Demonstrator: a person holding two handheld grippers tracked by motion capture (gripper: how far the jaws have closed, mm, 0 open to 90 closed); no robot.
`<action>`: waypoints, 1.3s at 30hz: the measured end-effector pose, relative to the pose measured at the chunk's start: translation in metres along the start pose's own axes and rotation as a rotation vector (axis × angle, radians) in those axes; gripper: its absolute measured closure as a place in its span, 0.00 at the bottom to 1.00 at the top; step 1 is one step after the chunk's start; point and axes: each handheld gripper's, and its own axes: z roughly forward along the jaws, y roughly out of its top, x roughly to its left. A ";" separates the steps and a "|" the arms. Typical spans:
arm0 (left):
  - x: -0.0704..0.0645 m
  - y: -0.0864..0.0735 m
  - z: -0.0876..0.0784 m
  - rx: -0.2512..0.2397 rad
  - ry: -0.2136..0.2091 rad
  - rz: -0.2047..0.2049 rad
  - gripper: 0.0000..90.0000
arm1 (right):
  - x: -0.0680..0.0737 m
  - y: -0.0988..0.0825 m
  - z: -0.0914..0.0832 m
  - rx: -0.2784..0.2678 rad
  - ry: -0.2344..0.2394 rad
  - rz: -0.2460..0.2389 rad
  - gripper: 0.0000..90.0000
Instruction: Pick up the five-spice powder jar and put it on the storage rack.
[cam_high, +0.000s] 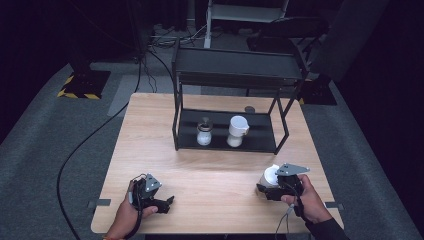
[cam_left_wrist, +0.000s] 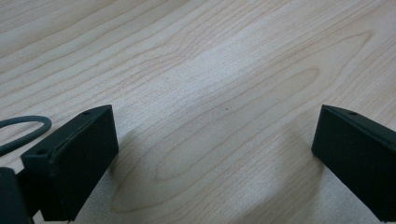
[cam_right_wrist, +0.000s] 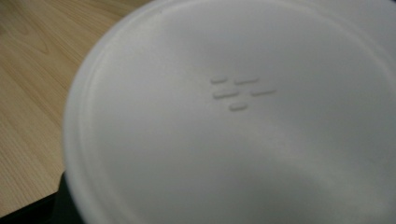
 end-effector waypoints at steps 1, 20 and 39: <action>0.000 0.000 0.000 0.000 0.000 0.000 0.00 | 0.000 0.000 0.000 -0.001 -0.001 0.001 0.33; 0.000 0.000 0.000 0.000 0.000 0.000 0.00 | 0.004 0.001 -0.001 0.005 -0.016 -0.009 0.33; 0.000 0.000 0.000 0.000 0.000 0.000 0.00 | 0.006 0.008 -0.008 0.001 -0.040 0.000 0.33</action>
